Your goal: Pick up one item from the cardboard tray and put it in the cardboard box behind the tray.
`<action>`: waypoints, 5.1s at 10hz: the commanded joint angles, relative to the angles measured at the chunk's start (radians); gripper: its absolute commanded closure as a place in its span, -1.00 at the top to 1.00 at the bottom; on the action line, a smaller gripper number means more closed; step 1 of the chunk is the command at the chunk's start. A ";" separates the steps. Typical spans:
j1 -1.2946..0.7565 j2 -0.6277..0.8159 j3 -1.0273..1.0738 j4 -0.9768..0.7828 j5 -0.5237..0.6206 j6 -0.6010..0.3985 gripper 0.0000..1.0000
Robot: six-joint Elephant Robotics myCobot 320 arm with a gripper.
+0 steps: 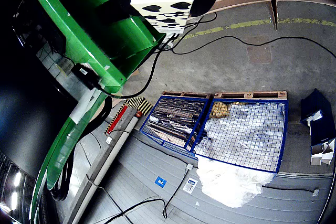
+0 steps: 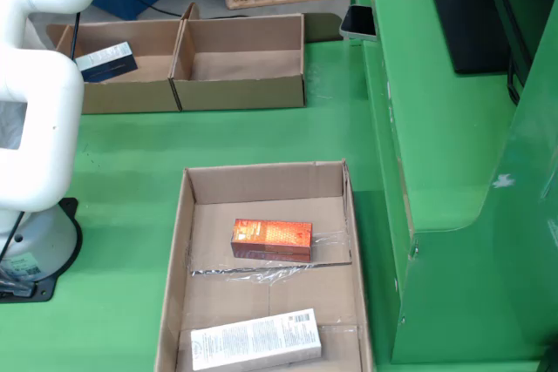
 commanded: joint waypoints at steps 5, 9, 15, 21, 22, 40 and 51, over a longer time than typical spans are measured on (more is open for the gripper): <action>-0.252 0.110 0.026 -0.498 0.896 0.162 -1.00; -0.283 0.115 0.026 -0.573 0.958 0.144 -1.00; -0.283 0.115 0.026 -0.573 0.958 0.144 -1.00; -0.283 0.115 0.026 -0.573 0.958 0.144 -1.00; -0.283 0.115 0.026 -0.573 0.958 0.144 -1.00; -0.283 0.115 0.026 -0.573 0.958 0.144 -1.00; -0.283 0.115 0.026 -0.573 0.958 0.144 -1.00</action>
